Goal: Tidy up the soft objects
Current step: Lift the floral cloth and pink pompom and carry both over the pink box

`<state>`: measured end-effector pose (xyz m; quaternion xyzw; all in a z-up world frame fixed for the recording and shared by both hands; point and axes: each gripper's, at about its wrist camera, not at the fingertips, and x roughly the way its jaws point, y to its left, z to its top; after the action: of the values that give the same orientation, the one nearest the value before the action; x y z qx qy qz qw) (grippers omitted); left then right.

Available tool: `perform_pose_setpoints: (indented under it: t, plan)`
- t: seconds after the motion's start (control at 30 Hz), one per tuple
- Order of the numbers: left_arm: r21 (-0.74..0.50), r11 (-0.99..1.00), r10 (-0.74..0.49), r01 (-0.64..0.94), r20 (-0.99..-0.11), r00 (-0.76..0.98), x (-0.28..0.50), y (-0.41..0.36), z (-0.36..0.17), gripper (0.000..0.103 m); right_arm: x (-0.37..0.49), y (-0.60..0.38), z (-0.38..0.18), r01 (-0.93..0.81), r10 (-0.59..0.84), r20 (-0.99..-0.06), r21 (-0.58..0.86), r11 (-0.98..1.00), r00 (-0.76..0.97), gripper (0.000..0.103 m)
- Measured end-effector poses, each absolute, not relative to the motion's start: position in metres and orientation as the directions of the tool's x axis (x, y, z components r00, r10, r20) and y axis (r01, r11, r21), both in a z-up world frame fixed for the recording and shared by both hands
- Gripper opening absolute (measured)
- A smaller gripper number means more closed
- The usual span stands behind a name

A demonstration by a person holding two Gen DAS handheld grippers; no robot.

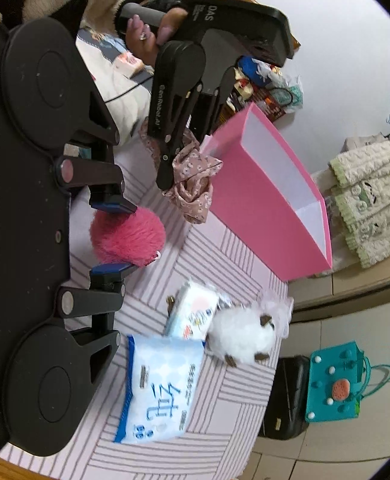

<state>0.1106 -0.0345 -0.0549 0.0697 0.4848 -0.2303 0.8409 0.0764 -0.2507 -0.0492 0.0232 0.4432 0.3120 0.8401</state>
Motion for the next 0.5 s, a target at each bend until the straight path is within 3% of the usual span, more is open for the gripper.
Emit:
perform_pose_setpoints:
  t: [0.5]
  plan:
    - [-0.116, 0.906, -0.296, 0.406, -0.86, 0.416, 0.09, 0.025, -0.018, 0.018, 0.057, -0.2, -0.015, -0.619, 0.612, -0.705, 0.312, 0.72, 0.357, 0.038]
